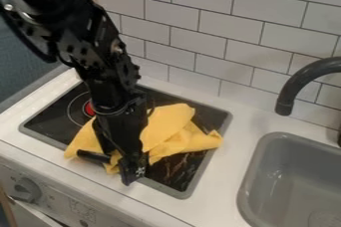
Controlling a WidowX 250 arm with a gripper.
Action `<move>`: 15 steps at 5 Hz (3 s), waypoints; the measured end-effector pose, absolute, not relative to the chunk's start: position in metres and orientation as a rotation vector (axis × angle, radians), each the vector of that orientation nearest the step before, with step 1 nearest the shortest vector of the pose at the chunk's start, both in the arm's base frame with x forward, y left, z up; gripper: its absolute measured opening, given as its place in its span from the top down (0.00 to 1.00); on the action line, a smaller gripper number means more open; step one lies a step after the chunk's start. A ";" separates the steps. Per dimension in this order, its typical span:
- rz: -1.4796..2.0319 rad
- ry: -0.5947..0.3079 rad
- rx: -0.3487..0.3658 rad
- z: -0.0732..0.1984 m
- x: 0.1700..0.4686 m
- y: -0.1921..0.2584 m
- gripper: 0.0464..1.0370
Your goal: Unfold the cloth from the bottom right to the top left of the stove
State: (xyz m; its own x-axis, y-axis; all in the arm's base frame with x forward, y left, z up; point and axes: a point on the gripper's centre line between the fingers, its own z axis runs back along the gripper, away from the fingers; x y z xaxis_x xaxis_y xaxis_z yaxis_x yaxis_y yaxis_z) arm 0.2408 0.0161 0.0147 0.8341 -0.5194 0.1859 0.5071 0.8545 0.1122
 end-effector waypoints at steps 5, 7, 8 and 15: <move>-0.542 -0.231 0.021 0.011 0.245 0.014 0.98; -0.473 -0.230 -0.024 0.023 0.253 0.034 1.00; -0.431 -0.256 -0.043 0.037 0.266 0.043 1.00; -0.333 -0.413 0.040 0.056 0.380 0.090 1.00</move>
